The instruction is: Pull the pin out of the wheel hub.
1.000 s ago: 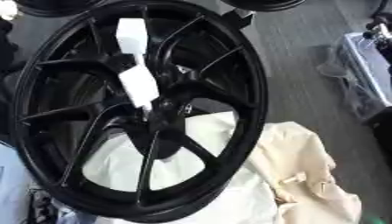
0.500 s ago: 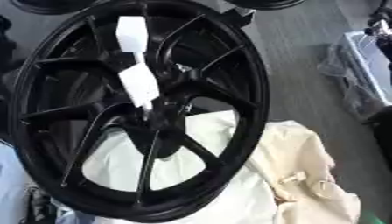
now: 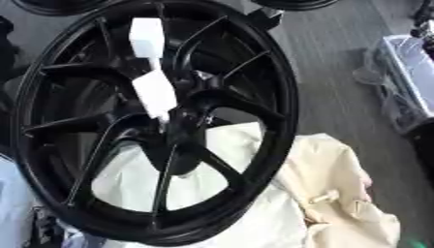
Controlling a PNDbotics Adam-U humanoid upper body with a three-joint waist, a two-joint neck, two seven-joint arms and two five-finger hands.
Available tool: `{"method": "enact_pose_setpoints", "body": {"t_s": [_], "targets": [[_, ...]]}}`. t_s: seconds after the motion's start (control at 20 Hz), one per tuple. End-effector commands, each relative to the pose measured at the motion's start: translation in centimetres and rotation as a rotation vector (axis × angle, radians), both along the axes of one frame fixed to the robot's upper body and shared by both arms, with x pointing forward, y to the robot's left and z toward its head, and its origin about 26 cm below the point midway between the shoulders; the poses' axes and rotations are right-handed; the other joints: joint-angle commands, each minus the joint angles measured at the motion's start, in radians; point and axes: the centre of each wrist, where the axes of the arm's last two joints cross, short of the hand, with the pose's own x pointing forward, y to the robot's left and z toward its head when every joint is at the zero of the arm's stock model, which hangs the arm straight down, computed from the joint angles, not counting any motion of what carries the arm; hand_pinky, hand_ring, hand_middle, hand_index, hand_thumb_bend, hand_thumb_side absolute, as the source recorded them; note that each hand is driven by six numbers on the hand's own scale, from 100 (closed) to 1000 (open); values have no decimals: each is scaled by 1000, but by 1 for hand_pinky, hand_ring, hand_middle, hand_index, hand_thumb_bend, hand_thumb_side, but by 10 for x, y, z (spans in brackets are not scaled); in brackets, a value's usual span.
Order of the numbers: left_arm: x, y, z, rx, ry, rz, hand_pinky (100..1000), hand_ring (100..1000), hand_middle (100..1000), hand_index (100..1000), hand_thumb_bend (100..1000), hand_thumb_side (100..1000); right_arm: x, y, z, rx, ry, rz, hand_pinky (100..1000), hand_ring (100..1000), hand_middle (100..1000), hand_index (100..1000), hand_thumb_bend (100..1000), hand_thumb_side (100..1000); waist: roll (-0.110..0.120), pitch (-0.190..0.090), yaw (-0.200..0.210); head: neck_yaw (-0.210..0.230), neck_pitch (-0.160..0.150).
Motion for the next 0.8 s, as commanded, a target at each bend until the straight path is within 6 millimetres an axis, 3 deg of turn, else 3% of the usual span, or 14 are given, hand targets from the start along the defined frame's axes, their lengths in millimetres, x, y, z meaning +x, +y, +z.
{"method": "enact_pose_setpoints", "body": {"t_s": [0.05, 0.25, 0.3, 0.35, 0.4, 0.45, 0.55, 0.65, 0.8], "targets": [[-3, 6, 8, 13, -25, 33, 873, 827, 802, 888, 618, 643, -2, -6, 17, -22, -41, -11, 974, 786, 700, 831, 100, 461, 1, -17, -2, 7, -14], [-2, 6, 5, -12, -41, 30, 871, 823, 800, 890, 598, 657, -2, -6, 16, -18, -42, -12, 974, 786, 700, 830, 100, 461, 1, -19, -4, 16, -16], [-2, 5, 5, -20, -52, 27, 868, 820, 797, 885, 562, 665, -2, -6, 16, -17, -42, -12, 974, 786, 700, 830, 100, 461, 1, -19, -4, 19, -16], [-2, 4, 5, -36, -77, 22, 860, 808, 788, 865, 446, 660, -2, -6, 16, -16, -42, -13, 974, 786, 700, 830, 100, 458, 2, -20, -4, 22, -16], [-2, 3, 5, -59, -111, 14, 858, 805, 785, 862, 431, 659, -3, -7, 16, -15, -42, -13, 974, 786, 700, 830, 100, 456, 2, -20, -4, 25, -16], [-2, 1, 6, -90, -166, 17, 820, 759, 743, 824, 303, 666, -3, -7, 16, -13, -41, -14, 974, 786, 700, 830, 100, 449, 2, -21, -4, 26, -16], [-2, -3, 4, -175, -311, 57, 795, 729, 720, 778, 201, 706, -3, -7, 15, -10, -40, -13, 974, 786, 700, 830, 100, 442, 1, -23, -4, 31, -15], [0, -13, -1, -318, -459, 83, 790, 720, 716, 757, 140, 772, -2, -6, 15, -7, -41, -10, 974, 785, 700, 830, 100, 440, -1, -25, -5, 40, -14], [2, -38, -10, -566, -643, 88, 791, 719, 717, 754, 138, 829, -1, -3, 16, -1, -48, 1, 973, 785, 700, 830, 100, 436, -6, -25, -11, 56, -22]]}}
